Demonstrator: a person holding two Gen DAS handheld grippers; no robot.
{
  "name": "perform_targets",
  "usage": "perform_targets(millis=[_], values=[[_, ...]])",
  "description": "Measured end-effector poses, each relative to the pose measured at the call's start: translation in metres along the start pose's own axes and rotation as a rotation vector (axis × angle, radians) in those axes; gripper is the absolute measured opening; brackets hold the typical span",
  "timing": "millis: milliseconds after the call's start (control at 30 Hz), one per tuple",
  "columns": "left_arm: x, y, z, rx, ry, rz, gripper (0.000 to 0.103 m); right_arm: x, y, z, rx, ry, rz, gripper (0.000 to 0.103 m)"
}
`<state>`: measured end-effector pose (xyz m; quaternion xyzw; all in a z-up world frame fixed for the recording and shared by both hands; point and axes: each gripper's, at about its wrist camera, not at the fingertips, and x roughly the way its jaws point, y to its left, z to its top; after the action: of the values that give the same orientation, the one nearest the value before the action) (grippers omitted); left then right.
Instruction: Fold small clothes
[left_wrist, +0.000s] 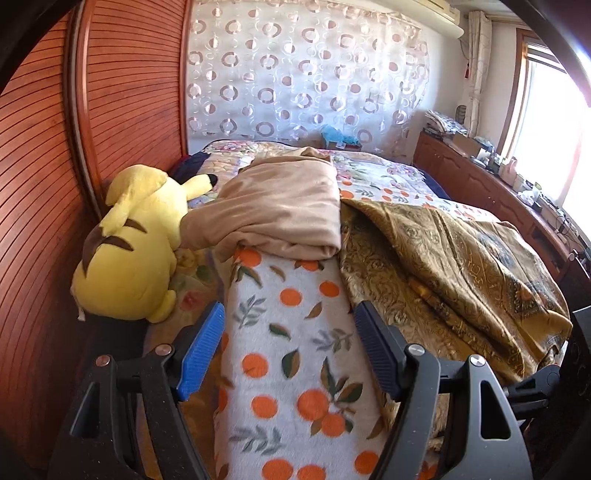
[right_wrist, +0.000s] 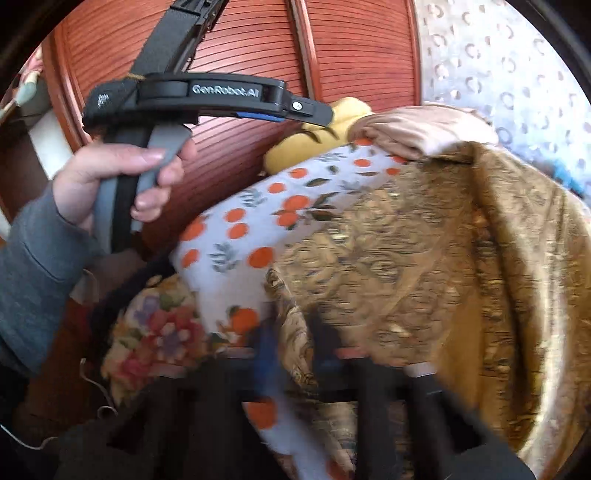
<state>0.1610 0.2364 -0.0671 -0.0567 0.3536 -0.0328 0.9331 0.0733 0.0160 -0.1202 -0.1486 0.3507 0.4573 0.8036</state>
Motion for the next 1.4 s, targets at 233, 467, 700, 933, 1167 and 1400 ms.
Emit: perform_targets(millis=[233,467,700,933,1167,1400], values=[[0.047,-0.032,0.05,0.031,0.02,-0.105,0.074,-0.055,-0.036,-0.015,0.142,-0.161,-0.096,0.004],[0.107,-0.068,0.072,0.015,0.121,-0.166,0.074,-0.105,-0.065,-0.039,0.242,-0.244,-0.165,0.004],[0.14,-0.082,0.07,-0.102,0.206,-0.253,0.074,-0.12,-0.072,-0.06,0.295,-0.259,-0.156,0.004],[0.142,-0.101,0.071,-0.125,0.214,-0.316,0.028,-0.134,-0.072,-0.067,0.312,-0.298,-0.154,0.004],[0.098,-0.165,0.103,0.029,0.103,-0.316,0.008,-0.157,-0.07,-0.089,0.348,-0.351,-0.196,0.004],[0.063,-0.27,0.143,0.18,0.033,-0.412,0.008,-0.219,-0.066,-0.125,0.394,-0.428,-0.304,0.004]])
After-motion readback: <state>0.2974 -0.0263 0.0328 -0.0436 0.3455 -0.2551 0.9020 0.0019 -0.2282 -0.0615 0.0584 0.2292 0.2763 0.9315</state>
